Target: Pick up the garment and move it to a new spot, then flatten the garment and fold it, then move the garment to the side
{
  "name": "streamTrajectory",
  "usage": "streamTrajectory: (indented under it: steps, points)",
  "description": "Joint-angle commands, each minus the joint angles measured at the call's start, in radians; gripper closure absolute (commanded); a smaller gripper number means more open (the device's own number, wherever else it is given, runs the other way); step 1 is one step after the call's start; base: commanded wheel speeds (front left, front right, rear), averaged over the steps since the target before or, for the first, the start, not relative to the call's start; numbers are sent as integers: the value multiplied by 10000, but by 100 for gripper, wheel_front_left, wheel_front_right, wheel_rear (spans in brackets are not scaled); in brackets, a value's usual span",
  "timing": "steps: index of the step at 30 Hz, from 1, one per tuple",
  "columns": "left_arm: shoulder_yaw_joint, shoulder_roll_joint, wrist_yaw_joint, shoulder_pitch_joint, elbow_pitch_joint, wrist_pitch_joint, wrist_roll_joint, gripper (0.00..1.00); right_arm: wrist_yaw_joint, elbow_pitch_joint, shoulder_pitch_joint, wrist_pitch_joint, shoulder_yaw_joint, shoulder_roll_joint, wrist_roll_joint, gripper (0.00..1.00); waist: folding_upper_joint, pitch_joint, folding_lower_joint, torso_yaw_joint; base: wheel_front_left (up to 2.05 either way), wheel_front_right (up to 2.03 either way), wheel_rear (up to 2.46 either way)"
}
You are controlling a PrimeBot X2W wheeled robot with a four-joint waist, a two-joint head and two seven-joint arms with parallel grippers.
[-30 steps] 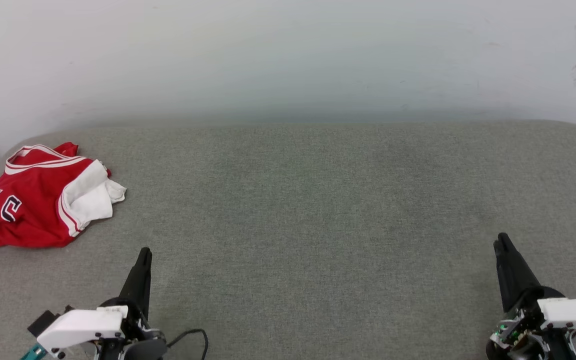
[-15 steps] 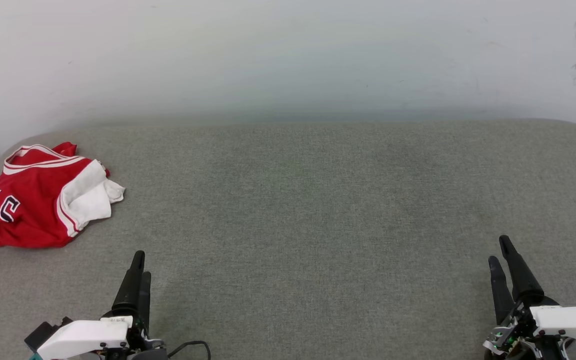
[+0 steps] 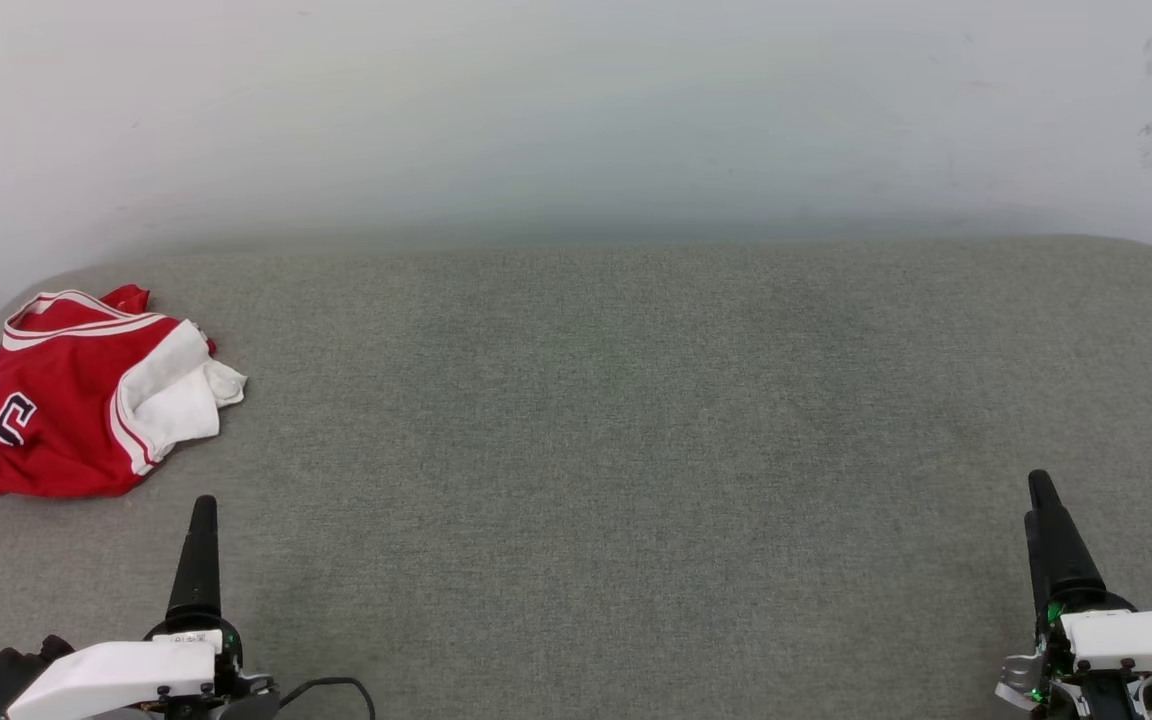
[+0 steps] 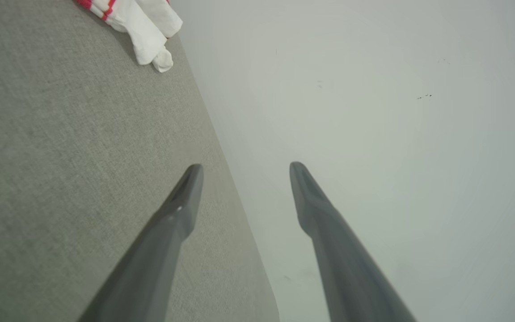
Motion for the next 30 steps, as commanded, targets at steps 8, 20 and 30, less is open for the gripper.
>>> streamTrajectory:
  steps: [8, 20, 30]
  points:
    - [427, 39, 90, -84, -785, -353, 1509, 0, 2, -980, -185, -356, -109, -10, -2849, 0, -1, 10, 0, -18, 0, 0, 0]
    - [-610, 43, 815, 326, -2401, -796, 4984, 0, 3, -2391, -107, -801, 522, -10, -7013, 0, -1, 73, 0, -59, 0, 0, 0]
    - [-1706, 71, 1421, 503, -2600, -1104, 7524, 0, 2, -2774, 55, -1107, 856, -11, -9259, 0, -1, 138, 0, -54, 0, 0, 0]
